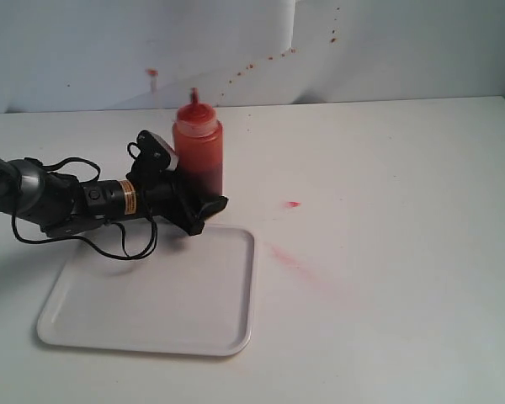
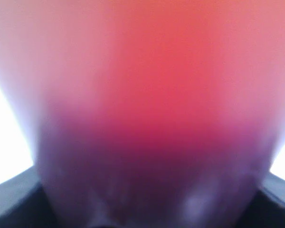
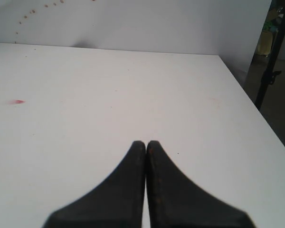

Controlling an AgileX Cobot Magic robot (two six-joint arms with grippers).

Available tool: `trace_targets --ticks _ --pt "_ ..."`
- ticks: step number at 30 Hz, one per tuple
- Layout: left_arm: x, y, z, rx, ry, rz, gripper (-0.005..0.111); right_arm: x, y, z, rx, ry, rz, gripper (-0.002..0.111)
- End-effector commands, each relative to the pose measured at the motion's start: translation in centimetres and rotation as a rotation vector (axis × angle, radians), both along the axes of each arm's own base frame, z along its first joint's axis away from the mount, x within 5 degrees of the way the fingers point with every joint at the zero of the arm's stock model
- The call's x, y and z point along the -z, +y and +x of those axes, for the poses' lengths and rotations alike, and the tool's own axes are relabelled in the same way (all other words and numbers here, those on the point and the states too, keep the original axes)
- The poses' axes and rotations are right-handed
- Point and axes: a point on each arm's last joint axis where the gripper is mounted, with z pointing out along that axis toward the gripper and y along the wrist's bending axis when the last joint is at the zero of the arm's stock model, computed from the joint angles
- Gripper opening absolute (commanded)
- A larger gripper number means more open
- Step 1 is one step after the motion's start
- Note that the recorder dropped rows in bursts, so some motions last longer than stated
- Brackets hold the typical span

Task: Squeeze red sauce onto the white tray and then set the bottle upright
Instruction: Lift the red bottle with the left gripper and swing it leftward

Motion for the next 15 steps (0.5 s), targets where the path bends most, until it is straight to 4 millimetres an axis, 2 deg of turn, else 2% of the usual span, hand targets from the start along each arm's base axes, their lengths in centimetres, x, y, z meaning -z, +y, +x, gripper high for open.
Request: trace_targets --ticks 1,2,3,15 --pt "-0.06 -0.07 0.06 -0.008 0.005 0.008 0.014 0.07 0.01 -0.03 0.0 -0.002 0.008 0.0" --pt "-0.06 -0.08 0.05 -0.007 0.005 0.009 0.003 0.07 0.01 -0.03 0.0 -0.002 0.008 0.0" --pt "-0.05 -0.09 0.04 -0.002 0.001 0.013 0.001 0.07 0.01 -0.03 0.0 -0.002 0.008 0.0" --pt "-0.31 -0.04 0.09 -0.001 -0.005 0.009 0.001 0.07 0.01 -0.03 0.0 -0.002 0.008 0.0"
